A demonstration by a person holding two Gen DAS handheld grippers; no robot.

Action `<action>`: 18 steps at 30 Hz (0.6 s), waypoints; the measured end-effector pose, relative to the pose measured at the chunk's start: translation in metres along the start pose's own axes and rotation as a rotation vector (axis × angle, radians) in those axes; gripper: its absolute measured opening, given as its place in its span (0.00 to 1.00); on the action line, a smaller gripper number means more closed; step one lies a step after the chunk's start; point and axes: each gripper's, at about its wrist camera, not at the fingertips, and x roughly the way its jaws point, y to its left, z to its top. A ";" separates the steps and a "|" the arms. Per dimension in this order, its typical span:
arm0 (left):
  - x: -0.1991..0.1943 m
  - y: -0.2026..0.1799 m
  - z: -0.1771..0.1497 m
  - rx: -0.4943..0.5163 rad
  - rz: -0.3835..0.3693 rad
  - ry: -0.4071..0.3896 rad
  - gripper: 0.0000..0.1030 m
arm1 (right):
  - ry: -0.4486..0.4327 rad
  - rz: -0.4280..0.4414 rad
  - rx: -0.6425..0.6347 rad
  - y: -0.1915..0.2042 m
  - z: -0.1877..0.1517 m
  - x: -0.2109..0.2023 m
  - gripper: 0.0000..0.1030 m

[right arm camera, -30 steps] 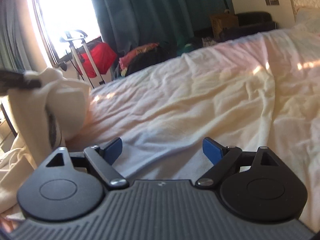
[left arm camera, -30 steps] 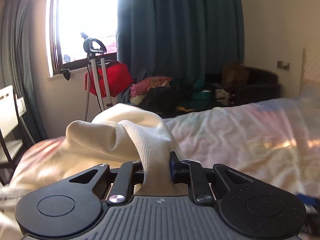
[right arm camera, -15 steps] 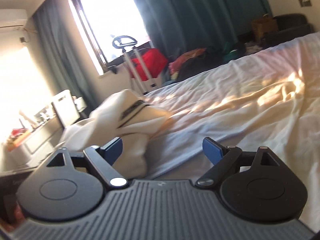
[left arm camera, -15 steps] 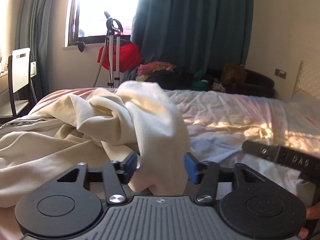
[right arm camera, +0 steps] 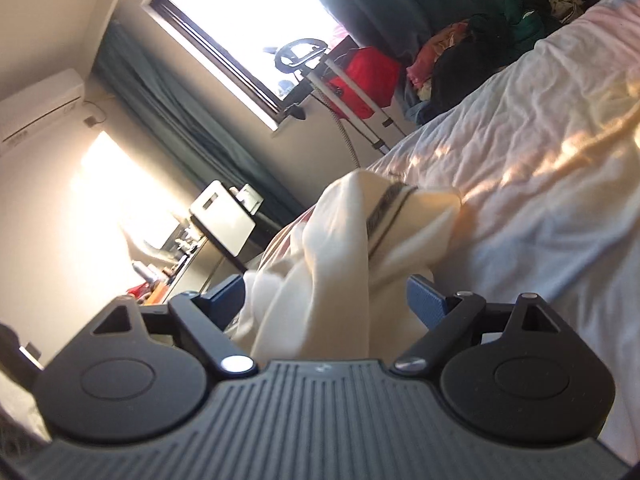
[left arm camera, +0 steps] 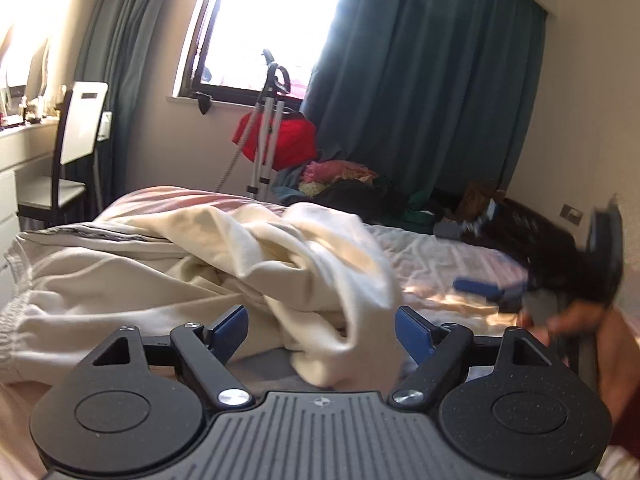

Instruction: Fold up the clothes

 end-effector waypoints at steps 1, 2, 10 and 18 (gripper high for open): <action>0.004 0.005 -0.001 0.006 0.024 -0.004 0.80 | 0.006 -0.021 -0.008 0.005 0.010 0.016 0.88; 0.009 0.012 -0.002 0.000 0.048 -0.003 0.81 | 0.011 -0.041 -0.017 0.010 0.020 0.031 0.88; 0.059 0.063 -0.014 -0.172 0.120 0.036 0.81 | 0.104 -0.232 0.118 0.011 0.055 0.173 0.85; 0.098 0.083 -0.024 -0.258 0.118 0.093 0.81 | 0.179 -0.393 -0.014 0.017 0.059 0.234 0.15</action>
